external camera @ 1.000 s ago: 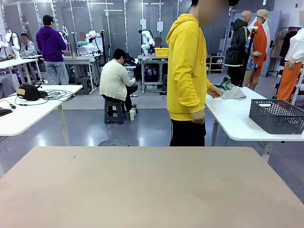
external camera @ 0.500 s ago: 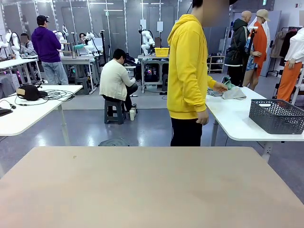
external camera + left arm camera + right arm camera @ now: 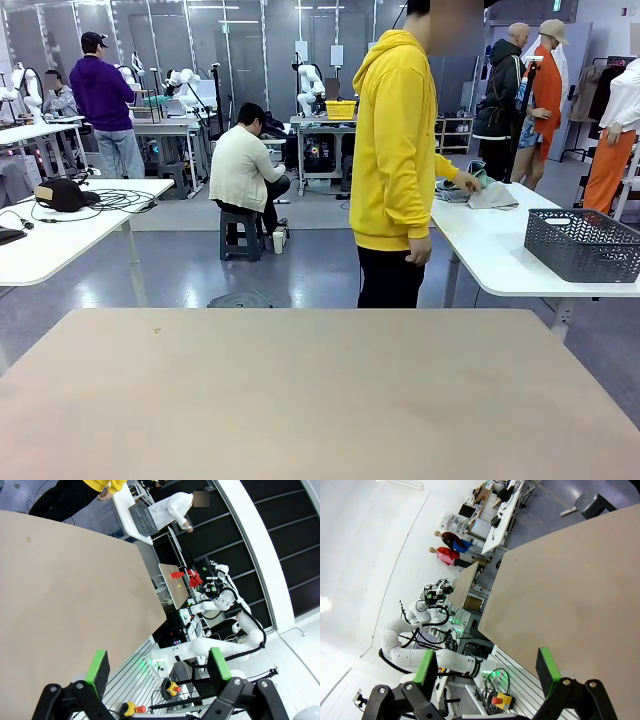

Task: Fold the towels and place them in the basket.
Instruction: When a person lays out a Towel with hook on the table, fold it in half twice.

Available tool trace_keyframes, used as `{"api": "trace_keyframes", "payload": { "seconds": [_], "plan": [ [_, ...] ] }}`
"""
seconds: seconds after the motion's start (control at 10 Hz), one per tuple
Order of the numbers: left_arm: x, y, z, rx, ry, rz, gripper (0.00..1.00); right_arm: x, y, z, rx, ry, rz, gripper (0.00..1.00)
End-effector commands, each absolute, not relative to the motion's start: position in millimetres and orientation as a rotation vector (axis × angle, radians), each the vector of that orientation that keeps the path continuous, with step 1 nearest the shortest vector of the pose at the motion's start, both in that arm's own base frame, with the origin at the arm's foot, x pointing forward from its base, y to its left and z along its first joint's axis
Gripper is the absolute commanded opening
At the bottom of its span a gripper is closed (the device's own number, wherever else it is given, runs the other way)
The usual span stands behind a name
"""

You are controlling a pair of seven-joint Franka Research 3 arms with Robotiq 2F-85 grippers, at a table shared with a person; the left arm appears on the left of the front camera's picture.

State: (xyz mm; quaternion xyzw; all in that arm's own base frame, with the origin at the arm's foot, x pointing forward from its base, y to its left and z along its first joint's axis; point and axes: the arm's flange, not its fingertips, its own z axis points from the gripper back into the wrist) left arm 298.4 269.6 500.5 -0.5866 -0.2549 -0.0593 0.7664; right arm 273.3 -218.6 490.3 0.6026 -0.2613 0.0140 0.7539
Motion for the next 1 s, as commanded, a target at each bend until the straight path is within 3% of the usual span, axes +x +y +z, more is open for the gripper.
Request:
{"api": "trace_keyframes", "payload": {
  "seconds": [0.0,0.9],
  "plan": [
    [296.7,269.9,498.7,-1.276,-0.554,-0.139,1.00,274.9,-219.8,491.2,1.318,-0.593,0.045,1.00],
    [296.7,269.9,498.7,-1.276,-0.554,-0.139,1.00,274.9,-219.8,491.2,1.318,-0.593,0.045,1.00]
  ]
}}
